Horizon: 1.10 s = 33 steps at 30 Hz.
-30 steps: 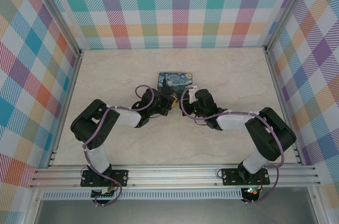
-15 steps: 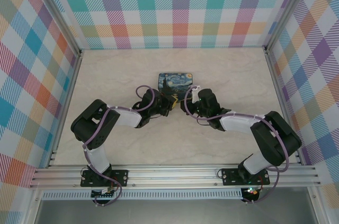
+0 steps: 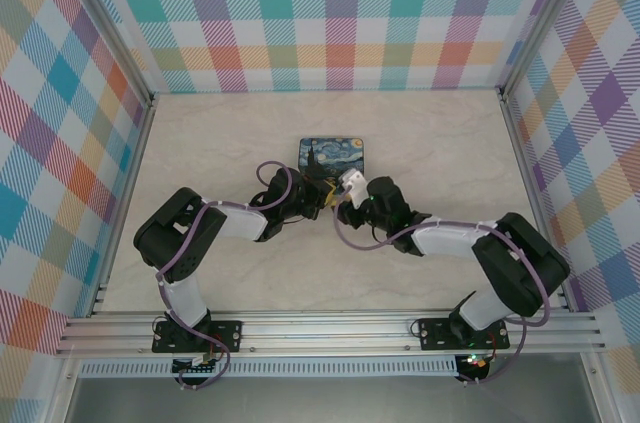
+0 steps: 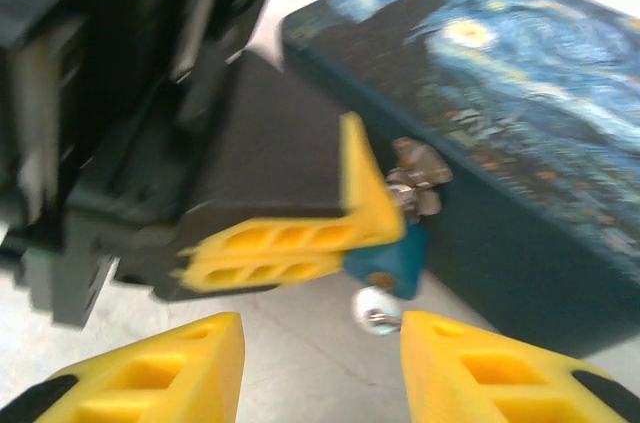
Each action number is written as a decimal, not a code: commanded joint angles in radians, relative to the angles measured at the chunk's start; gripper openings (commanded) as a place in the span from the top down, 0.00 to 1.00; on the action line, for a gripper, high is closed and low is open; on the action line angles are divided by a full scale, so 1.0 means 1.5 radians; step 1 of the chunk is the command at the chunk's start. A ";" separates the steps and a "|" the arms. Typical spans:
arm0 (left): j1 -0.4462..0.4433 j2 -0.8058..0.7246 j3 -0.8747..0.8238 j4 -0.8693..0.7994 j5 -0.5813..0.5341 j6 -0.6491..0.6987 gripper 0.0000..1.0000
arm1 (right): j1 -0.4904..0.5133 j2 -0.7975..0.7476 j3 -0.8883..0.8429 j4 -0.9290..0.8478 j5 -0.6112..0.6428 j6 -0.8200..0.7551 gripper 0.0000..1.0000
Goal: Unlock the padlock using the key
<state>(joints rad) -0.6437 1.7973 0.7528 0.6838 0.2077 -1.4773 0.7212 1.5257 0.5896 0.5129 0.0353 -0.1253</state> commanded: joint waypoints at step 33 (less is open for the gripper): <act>-0.006 -0.013 0.007 0.020 0.010 -0.005 1.00 | 0.008 0.097 0.034 0.120 0.095 -0.157 0.73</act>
<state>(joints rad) -0.6437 1.7973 0.7528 0.6838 0.2081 -1.4773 0.7338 1.6657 0.6136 0.6636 0.1757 -0.3489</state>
